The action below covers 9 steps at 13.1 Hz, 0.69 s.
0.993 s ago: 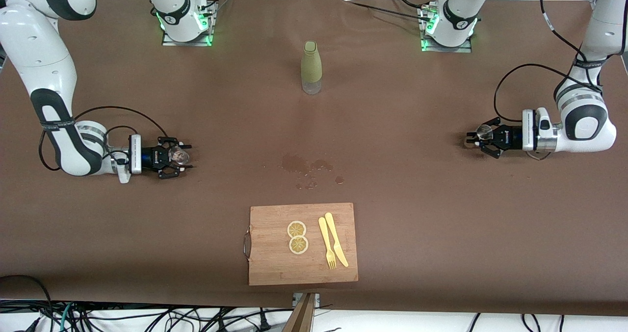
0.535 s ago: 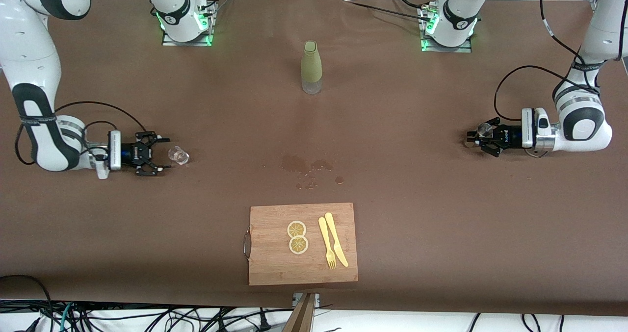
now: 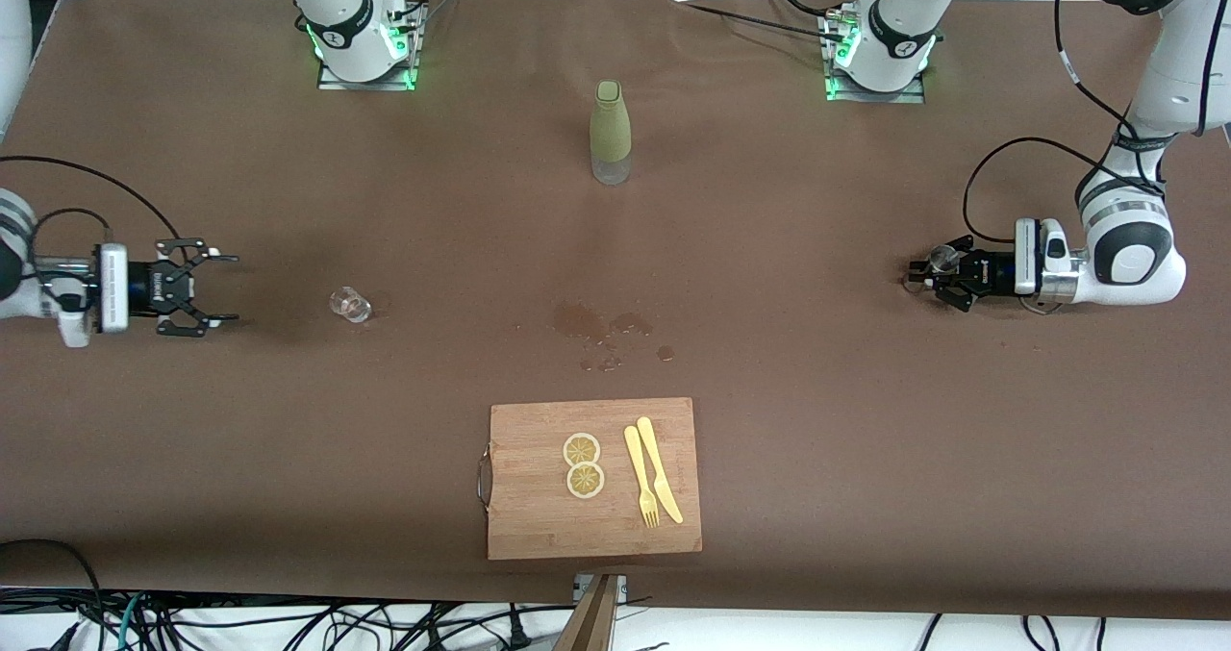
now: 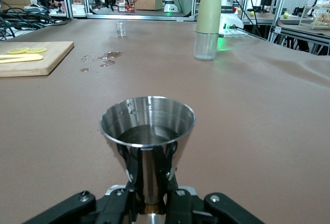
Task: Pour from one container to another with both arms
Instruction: 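Lower the glass cup with the right gripper and open it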
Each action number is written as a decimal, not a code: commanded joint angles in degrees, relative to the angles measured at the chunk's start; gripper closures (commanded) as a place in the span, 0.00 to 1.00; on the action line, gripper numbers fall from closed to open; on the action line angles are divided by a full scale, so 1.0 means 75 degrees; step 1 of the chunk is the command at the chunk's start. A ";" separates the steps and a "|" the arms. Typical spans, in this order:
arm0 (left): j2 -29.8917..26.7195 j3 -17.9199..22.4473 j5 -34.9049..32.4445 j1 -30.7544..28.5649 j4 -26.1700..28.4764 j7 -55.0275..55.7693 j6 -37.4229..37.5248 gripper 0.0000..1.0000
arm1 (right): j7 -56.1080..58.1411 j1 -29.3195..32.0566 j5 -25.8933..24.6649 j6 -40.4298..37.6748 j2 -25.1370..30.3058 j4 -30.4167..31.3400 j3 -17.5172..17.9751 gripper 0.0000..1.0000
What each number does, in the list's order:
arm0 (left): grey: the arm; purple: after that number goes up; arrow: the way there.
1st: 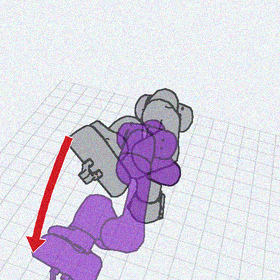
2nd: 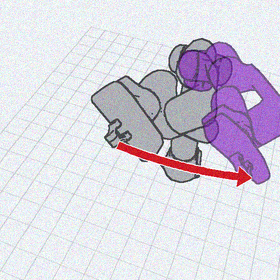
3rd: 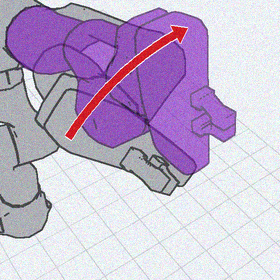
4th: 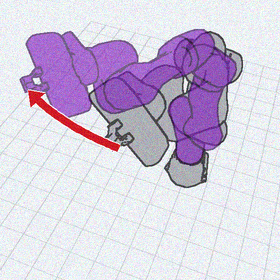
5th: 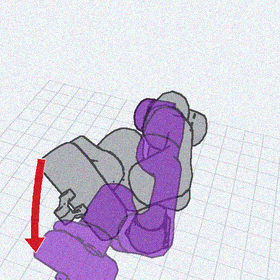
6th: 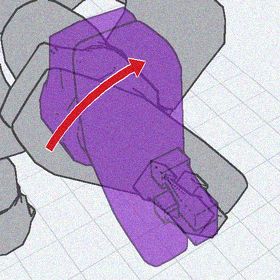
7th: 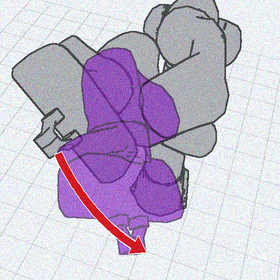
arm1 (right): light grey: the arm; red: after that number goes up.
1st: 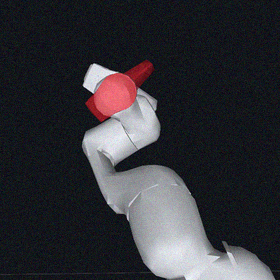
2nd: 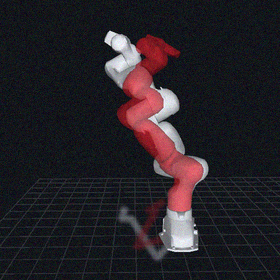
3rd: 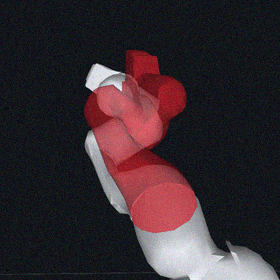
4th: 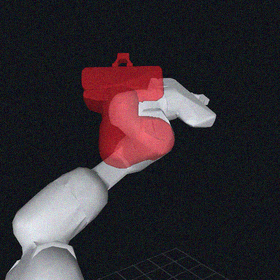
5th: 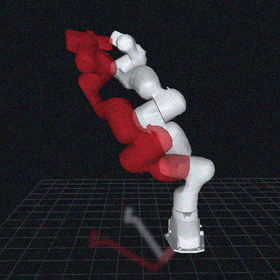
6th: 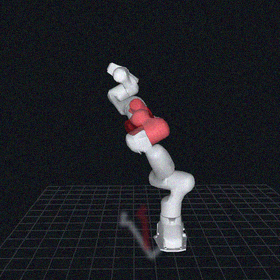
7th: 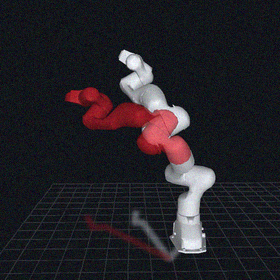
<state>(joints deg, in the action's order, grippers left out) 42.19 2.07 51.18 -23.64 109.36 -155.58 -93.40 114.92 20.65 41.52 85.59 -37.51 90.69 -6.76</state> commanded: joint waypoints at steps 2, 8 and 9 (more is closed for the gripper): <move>0.0164 0.0041 -0.0038 0.0023 -0.0284 -0.0409 0.0207 0.54 | -0.2063 -0.0058 -0.0753 -0.0569 0.0734 -0.0417 0.0045 0.00; 0.0071 0.0437 -0.0062 0.0023 -0.0296 -0.0327 0.0207 0.00 | -0.5037 -0.0806 -0.1772 -0.0983 0.1669 -0.1159 0.0010 0.00; -0.0057 0.0659 -0.0085 0.0023 -0.0319 -0.0292 0.0196 0.00 | -0.5741 -0.1040 -0.2134 -0.0715 0.2055 -0.0984 0.0010 0.00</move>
<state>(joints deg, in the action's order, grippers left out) 42.56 4.20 51.18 -23.61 107.98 -155.62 -93.34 80.05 15.65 29.92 78.46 -27.83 81.27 -6.54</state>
